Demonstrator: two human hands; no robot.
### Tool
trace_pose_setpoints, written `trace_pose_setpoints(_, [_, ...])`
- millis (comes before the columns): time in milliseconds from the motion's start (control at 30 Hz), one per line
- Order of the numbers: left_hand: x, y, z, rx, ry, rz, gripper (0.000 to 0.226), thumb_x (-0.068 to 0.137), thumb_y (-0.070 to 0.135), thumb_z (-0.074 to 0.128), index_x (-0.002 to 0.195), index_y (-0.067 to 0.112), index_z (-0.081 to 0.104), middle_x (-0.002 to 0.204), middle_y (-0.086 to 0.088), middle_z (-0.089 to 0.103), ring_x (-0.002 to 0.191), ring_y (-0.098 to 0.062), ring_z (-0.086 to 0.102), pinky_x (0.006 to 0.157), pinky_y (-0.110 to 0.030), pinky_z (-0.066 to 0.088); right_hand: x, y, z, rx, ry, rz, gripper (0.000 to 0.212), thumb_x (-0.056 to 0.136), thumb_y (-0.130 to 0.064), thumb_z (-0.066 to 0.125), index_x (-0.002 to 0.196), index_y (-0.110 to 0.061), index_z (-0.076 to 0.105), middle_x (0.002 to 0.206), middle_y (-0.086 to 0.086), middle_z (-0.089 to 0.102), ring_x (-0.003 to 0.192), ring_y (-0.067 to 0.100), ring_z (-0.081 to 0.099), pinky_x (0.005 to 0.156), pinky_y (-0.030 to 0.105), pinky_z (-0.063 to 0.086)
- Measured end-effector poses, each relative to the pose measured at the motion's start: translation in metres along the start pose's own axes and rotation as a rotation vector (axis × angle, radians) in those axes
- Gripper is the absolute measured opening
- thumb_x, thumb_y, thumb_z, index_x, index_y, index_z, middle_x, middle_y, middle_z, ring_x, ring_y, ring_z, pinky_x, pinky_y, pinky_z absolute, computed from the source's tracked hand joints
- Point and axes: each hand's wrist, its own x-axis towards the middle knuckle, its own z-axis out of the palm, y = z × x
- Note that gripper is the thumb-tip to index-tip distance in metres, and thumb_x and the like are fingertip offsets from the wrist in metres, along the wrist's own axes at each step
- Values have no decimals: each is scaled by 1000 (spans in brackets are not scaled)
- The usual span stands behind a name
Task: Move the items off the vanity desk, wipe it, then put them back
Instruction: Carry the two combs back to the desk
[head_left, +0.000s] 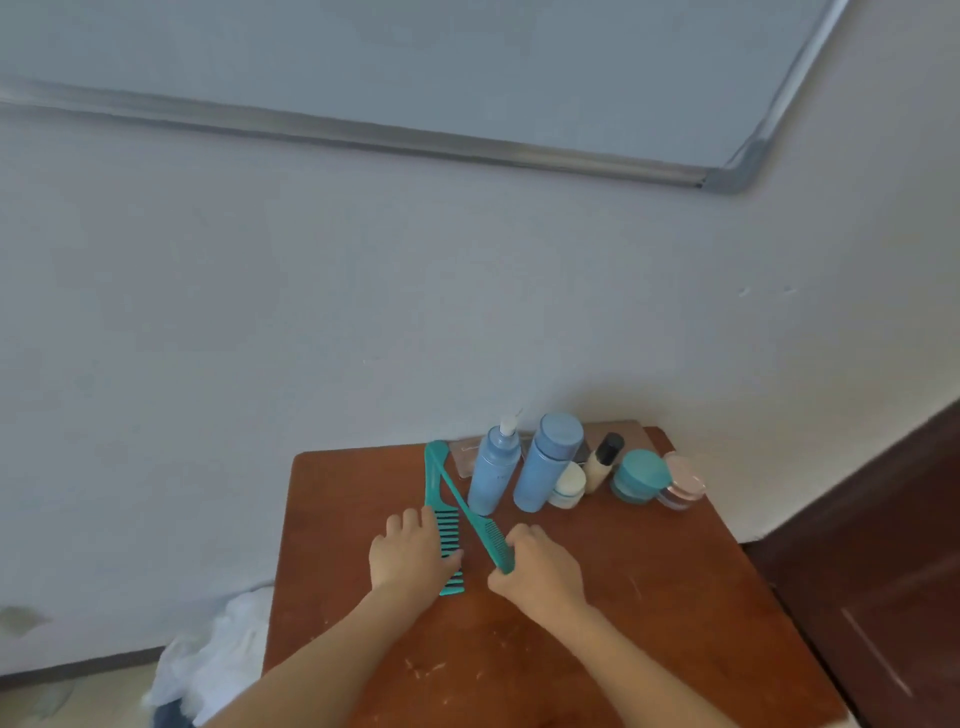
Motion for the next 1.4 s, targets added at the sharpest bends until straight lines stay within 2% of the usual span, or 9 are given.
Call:
trace_pose_setpoints(100, [3,12,3,49,-41,-19,80,82,65,44,140,15,21,132,-3,42,120,-22,40,91,-31,42,-13,13,2,28,-15,39,38,80,-38,57,112,-19,49,114,-1,53,106,19,56,80,30,46])
trace_pose_setpoints(200, [4,20,10,67,-37,-59,86,79,66,47,141,15,17,135,-4,39,123,-22,38,94,-32,40,-17,22,4,36,-5,29,41,81,-38,56,116,-20,48,118,-2,52,108,19,55,81,30,46])
trace_pose_setpoints(400, [1,26,14,-91,-4,-249,72,86,43,55,141,17,17,133,-6,40,124,-24,36,96,-32,39,-6,26,7,52,3,-75,38,83,-38,56,115,-19,47,117,-1,52,110,18,55,82,29,49])
trace_pose_setpoints(600, [-8,16,12,-207,4,-421,76,81,33,63,139,19,16,127,-10,44,118,-25,41,94,-33,43,11,21,12,69,-11,-187,36,84,-37,57,112,-17,48,114,0,52,105,17,56,74,26,44])
trace_pose_setpoints(733, [-22,-2,8,-428,70,-489,68,80,27,65,133,20,23,123,-10,41,114,-23,47,87,-32,51,21,10,18,90,-30,-208,35,82,-37,57,109,-15,49,112,1,53,99,19,58,75,29,47])
trace_pose_setpoints(833, [-34,-16,1,-583,145,-550,66,80,23,67,132,17,27,124,-10,39,115,-20,49,85,-30,51,26,-5,24,93,-56,-235,34,82,-36,57,108,-14,50,110,1,54,97,19,58,68,27,45])
trace_pose_setpoints(1000, [-53,-42,-10,-656,237,-507,63,80,18,65,133,15,30,124,-7,37,112,-16,49,89,-27,48,28,-34,33,85,-63,-302,35,81,-37,58,106,-14,51,108,1,54,93,19,60,74,32,53])
trace_pose_setpoints(1167, [-55,-75,-22,-662,289,-446,62,79,13,62,133,14,33,122,-7,38,103,-17,52,83,-23,46,30,-61,29,71,-24,-338,39,82,-39,59,111,-14,50,111,2,51,94,17,59,71,26,52])
trace_pose_setpoints(1400, [-45,-120,-25,-671,246,-187,58,80,11,61,132,16,36,122,-6,41,96,-8,45,77,-15,43,14,-81,26,39,89,-219,33,84,-36,57,110,-17,50,113,-1,56,99,15,59,67,23,46])
